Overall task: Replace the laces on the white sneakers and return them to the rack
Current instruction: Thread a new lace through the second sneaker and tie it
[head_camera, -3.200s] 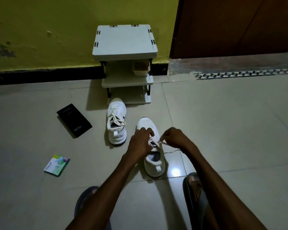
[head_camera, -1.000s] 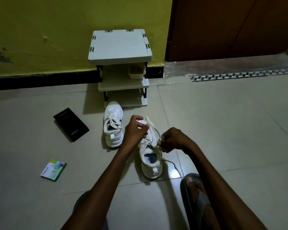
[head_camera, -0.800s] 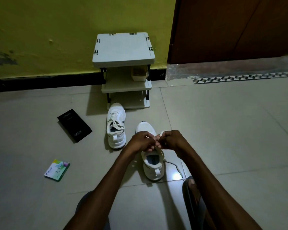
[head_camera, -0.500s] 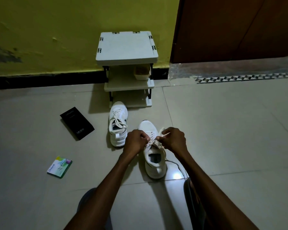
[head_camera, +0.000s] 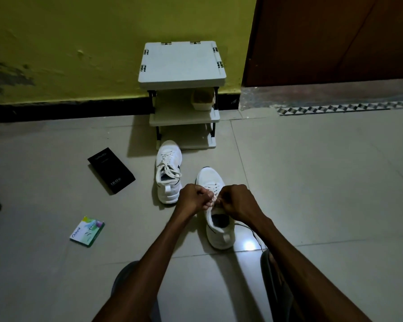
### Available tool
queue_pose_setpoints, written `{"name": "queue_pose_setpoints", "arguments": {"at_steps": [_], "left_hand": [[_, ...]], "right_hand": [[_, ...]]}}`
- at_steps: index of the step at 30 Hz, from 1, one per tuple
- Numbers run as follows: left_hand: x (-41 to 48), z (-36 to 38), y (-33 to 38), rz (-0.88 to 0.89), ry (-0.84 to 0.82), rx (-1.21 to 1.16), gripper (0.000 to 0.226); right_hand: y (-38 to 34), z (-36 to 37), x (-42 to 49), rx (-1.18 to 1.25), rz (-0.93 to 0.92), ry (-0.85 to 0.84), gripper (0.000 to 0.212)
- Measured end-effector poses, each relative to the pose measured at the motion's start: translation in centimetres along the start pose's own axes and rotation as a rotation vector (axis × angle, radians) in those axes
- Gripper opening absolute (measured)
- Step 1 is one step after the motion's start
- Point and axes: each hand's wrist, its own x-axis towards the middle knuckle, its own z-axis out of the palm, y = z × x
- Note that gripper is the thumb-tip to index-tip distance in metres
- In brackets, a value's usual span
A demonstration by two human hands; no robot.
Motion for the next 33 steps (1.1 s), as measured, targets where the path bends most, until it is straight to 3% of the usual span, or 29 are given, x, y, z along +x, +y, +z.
{"name": "queue_pose_setpoints", "arguments": {"at_steps": [3, 11, 15, 18, 20, 27, 33], "left_hand": [[-0.2, 0.1, -0.2, 0.008, -0.007, 0.012, 0.015], [0.1, 0.7, -0.5, -0.013, 0.043, -0.045, 0.015], [0.4, 1.1, -0.5, -0.018, 0.061, 0.007, 0.017], [0.1, 0.8, -0.6, 0.033, 0.061, 0.41, 0.015], [-0.2, 0.8, -1.1, 0.068, 0.037, 0.539, 0.021], [0.0, 0.6, -1.5, 0.084, 0.04, 0.515, 0.004], [0.1, 0.2, -1.9, 0.06, 0.013, 0.439, 0.009]], "right_hand": [[0.2, 0.8, -0.2, 0.046, -0.001, -0.025, 0.012], [0.6, 0.6, -0.2, 0.358, 0.025, 0.019, 0.011], [0.4, 0.4, -0.4, 0.266, 0.08, 0.034, 0.016], [-0.1, 0.3, -0.6, 0.063, 0.106, -0.029, 0.026], [-0.5, 0.6, -0.7, -0.04, 0.119, -0.062, 0.029], [-0.9, 1.5, -0.9, -0.168, 0.116, -0.088, 0.027], [-1.8, 2.1, -0.9, -0.268, 0.037, -0.052, 0.024]]}}
